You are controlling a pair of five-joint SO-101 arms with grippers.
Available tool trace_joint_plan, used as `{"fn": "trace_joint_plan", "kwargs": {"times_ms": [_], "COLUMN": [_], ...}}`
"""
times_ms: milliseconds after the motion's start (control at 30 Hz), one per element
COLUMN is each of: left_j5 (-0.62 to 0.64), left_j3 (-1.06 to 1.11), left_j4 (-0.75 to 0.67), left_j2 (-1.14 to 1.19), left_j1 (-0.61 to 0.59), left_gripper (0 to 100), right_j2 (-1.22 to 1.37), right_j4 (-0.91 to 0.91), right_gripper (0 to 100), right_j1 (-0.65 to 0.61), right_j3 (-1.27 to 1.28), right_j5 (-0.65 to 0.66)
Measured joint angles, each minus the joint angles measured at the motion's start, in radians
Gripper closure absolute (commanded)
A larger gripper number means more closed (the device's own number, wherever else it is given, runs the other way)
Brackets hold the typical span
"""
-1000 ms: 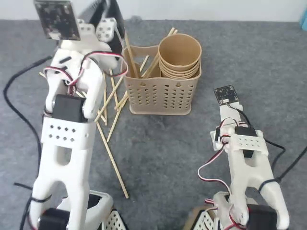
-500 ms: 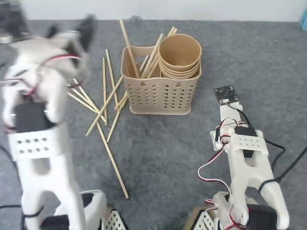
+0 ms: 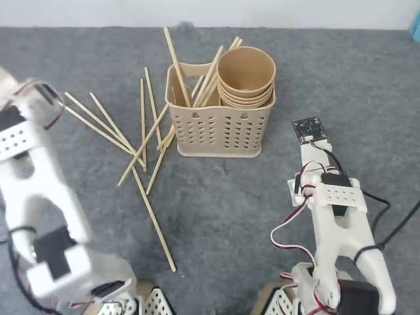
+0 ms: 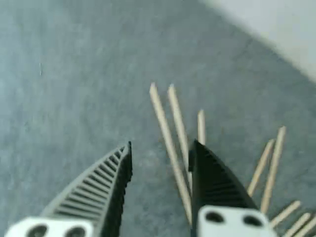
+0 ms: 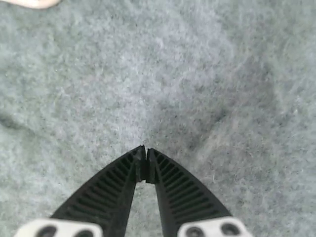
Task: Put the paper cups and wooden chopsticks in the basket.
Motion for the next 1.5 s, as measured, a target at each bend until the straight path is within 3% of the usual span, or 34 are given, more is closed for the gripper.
{"fn": "trace_joint_plan", "kwargs": {"times_ms": [200,333,633,733,867,1100,1267,1367,1500], "left_j5": [0.144,0.163,0.163,0.132,0.107,0.063,0.057,0.057,0.051], "left_j3": [0.006,0.058,0.127,0.199,0.341,0.575,0.618,0.624,0.624], "left_j4": [-0.026,-0.178,-0.175,-0.219,-0.321,-0.471,-0.526,-0.532,-0.532], "left_j2": [0.272,0.427,0.391,0.330,0.199,-0.026,-0.069,-0.074,-0.074], "left_j1": [-0.074,-0.097,-0.120,-0.101,-0.077,-0.028,-0.021,-0.021,-0.014], "left_gripper": [97,99,99,99,99,99,99,99,99], "right_j2": [-0.005,-0.123,-0.720,-0.881,-0.911,-0.612,-0.204,0.086,0.446], "right_j4": [0.043,0.066,0.077,0.161,0.210,0.167,0.015,-0.100,-0.064], "right_gripper": [99.0,99.1,98.8,98.8,98.7,98.7,98.7,98.7,98.8], "right_j1": [-0.035,-0.118,-0.279,-0.413,-0.577,-0.712,-0.893,-0.937,-1.008], "right_j3": [0.025,0.124,0.417,0.416,0.341,0.020,-0.163,-0.284,-0.569], "right_j5": [0.000,0.002,0.002,-0.002,-0.008,-0.008,-0.008,-0.014,-0.101]}}
